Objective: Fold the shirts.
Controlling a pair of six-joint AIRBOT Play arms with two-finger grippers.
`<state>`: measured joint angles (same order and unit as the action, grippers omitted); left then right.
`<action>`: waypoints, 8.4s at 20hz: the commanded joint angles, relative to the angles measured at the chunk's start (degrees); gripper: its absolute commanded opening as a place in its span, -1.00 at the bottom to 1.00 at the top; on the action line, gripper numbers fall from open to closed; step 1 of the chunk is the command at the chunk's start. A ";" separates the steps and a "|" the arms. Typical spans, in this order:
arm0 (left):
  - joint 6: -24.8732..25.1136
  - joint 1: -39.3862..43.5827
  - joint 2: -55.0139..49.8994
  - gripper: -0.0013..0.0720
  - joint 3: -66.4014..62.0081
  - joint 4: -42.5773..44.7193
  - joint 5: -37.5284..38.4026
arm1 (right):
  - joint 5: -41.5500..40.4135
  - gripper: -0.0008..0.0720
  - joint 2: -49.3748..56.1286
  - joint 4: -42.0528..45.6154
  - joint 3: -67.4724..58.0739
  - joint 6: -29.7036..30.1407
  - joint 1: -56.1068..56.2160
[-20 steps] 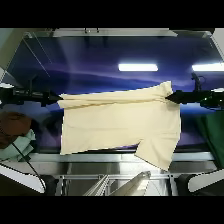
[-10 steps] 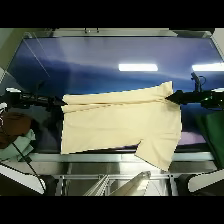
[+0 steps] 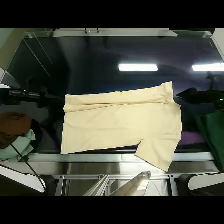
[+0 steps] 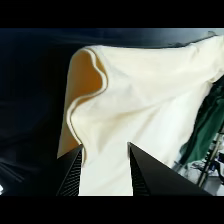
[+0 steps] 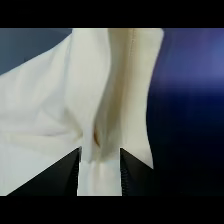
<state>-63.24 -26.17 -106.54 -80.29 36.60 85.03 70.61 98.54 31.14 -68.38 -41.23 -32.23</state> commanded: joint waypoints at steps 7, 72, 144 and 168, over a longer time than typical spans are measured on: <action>-2.23 -3.26 30.08 -0.59 27.39 9.79 6.84 | 5.55 -0.69 -22.62 -0.85 30.18 -4.61 -1.31; -2.47 7.41 23.63 -0.93 22.03 15.80 -3.41 | 2.43 -0.91 -23.67 -10.84 26.23 -16.94 0.52; -14.80 60.72 -13.07 -0.96 -19.32 12.74 -31.69 | 16.44 -0.91 -1.51 8.50 -13.90 -17.40 9.60; -13.38 17.94 35.19 -0.93 -13.27 12.66 -5.64 | -14.32 0.15 24.61 13.73 -49.81 -37.05 75.89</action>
<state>-78.78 -4.95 -75.42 -99.39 49.21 80.73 57.80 118.24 46.83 -112.79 -76.29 39.22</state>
